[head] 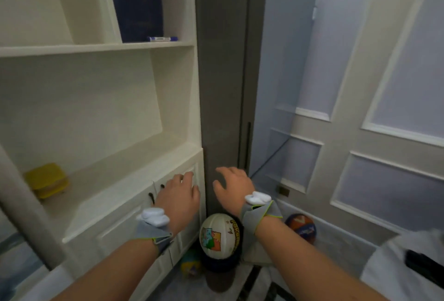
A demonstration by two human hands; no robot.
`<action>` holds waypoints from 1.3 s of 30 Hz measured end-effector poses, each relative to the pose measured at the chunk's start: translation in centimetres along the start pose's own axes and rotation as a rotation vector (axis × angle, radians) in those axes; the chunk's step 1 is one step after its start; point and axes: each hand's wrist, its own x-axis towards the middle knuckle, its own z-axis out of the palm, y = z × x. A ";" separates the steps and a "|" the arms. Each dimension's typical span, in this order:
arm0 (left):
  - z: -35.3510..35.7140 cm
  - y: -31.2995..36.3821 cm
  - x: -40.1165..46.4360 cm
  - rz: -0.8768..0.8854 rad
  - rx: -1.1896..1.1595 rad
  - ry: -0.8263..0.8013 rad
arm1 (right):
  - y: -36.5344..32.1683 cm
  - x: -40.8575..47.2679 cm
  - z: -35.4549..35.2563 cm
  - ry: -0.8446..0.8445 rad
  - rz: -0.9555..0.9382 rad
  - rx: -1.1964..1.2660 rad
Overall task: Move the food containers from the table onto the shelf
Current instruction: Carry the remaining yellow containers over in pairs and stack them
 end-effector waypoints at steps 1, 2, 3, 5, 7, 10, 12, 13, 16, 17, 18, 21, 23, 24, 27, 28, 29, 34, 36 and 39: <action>0.2 1.2 -1.2 0.038 -0.003 -0.024 | 0.7 -2.0 -0.8 0.006 0.033 -0.004; 0.4 2.9 -2.5 0.065 -0.008 -0.055 | 1.7 -4.4 -2.0 0.011 0.071 -0.015; 0.7 3.1 -3.1 0.059 -0.016 -0.066 | 1.9 -5.2 -2.0 0.002 0.066 -0.023; 0.9 5.7 -5.2 0.092 -0.039 -0.087 | 3.4 -8.6 -3.9 0.001 0.112 -0.058; 0.9 8.9 -7.9 0.134 -0.050 -0.091 | 5.1 -12.1 -6.2 0.019 0.138 -0.101; 1.0 12.6 -10.8 0.203 -0.064 -0.077 | 7.1 -15.9 -9.4 0.036 0.156 -0.169; 1.0 14.3 -12.4 0.213 -0.069 -0.094 | 8.0 -17.9 -10.7 0.063 0.159 -0.182; 1.0 15.6 -13.8 0.217 -0.073 -0.096 | 8.6 -19.8 -11.7 0.081 0.169 -0.184; 1.1 20.0 -19.4 0.261 -0.058 -0.157 | 10.7 -26.1 -14.3 0.107 0.203 -0.182; 0.9 20.6 -19.9 0.271 -0.049 -0.154 | 10.8 -26.7 -14.8 0.119 0.192 -0.190; 0.7 21.7 -21.3 0.280 -0.040 -0.167 | 11.1 -28.3 -15.6 0.122 0.213 -0.188; 0.6 25.5 -25.2 0.326 -0.059 -0.204 | 12.2 -33.5 -18.0 0.111 0.257 -0.180; 0.6 28.2 -28.5 0.360 -0.080 -0.216 | 13.2 -37.6 -19.8 0.099 0.299 -0.176; 0.5 29.3 -30.0 0.375 -0.077 -0.224 | 13.6 -39.4 -20.7 0.108 0.318 -0.169; 0.7 31.7 -33.2 0.396 -0.090 -0.229 | 14.4 -43.8 -22.2 0.131 0.360 -0.179; 0.7 32.7 -34.4 0.413 -0.091 -0.238 | 14.6 -45.5 -23.0 0.131 0.387 -0.184; 0.6 33.5 -35.5 0.436 -0.094 -0.249 | 14.8 -47.0 -23.6 0.133 0.408 -0.191; 1.0 37.8 -41.2 0.578 -0.170 -0.299 | 16.3 -55.1 -27.4 0.188 0.526 -0.205; 1.4 39.1 -43.6 0.606 -0.175 -0.321 | 17.2 -58.3 -28.1 0.208 0.578 -0.203; 2.5 40.8 -47.3 0.598 -0.172 -0.359 | 18.9 -63.0 -28.6 0.212 0.657 -0.213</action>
